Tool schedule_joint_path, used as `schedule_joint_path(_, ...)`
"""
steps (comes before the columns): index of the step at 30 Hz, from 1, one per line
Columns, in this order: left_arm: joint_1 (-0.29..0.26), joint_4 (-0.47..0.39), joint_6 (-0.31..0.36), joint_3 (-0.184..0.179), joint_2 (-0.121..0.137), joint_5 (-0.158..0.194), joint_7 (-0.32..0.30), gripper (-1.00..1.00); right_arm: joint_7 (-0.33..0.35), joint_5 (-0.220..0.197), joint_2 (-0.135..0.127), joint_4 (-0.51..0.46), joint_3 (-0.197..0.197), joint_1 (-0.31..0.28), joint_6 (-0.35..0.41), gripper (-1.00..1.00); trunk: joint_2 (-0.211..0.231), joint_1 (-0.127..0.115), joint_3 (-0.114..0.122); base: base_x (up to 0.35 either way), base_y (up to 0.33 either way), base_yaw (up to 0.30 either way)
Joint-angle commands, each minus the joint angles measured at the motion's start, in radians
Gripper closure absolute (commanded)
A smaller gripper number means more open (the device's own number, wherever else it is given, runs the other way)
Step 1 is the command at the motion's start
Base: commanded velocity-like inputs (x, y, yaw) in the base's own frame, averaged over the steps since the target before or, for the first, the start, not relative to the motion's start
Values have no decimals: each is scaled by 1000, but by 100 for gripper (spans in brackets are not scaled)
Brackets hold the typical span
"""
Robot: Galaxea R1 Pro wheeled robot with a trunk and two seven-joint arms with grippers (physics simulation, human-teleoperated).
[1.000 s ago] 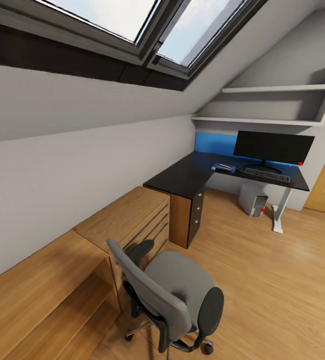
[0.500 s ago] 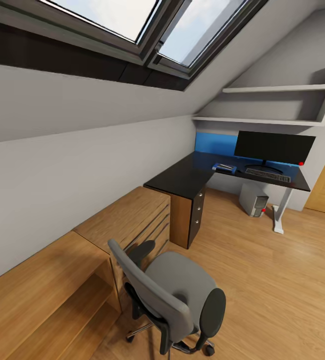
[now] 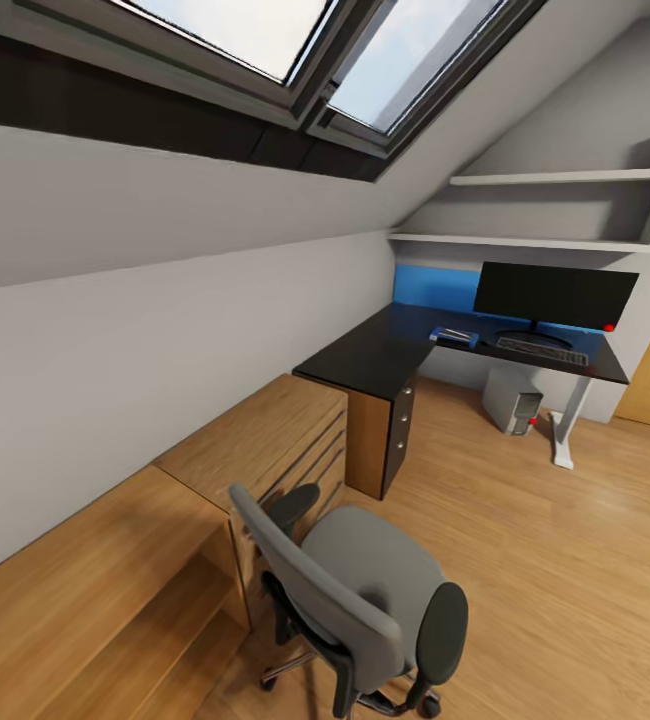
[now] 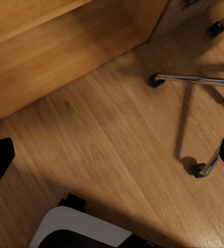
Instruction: In the bedroom, organize the workspace by keeping the computer under the desk, ensuring the monitor is on the desk, placing the keyboard on the desk next to the monitor, placing the mouse on the desk next to the keyboard, moving the folder from the swivel chair onto the desk next to the mouse, stacking the notebook on top of the folder with the pen on top of the notebook, and positioning the swivel chair next to the desk.
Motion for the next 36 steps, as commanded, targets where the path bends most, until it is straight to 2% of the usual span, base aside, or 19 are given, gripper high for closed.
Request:
schedule_joint_path(1,-1,1,-4,-7,1,10,0,-100,-8,1,0,2,9,-1,-3,-100,-1,0,-2,35,68,-8)
schedule_joint_path(7,-1,1,-4,-7,1,10,0,-100,-8,1,0,2,9,-1,-3,-100,-1,0,-2,17,34,-113)
schedule_joint_path(36,-1,1,-4,-7,0,10,0,-100,-7,1,1,2,9,-1,-2,-100,-1,0,-2,1,2,-225)
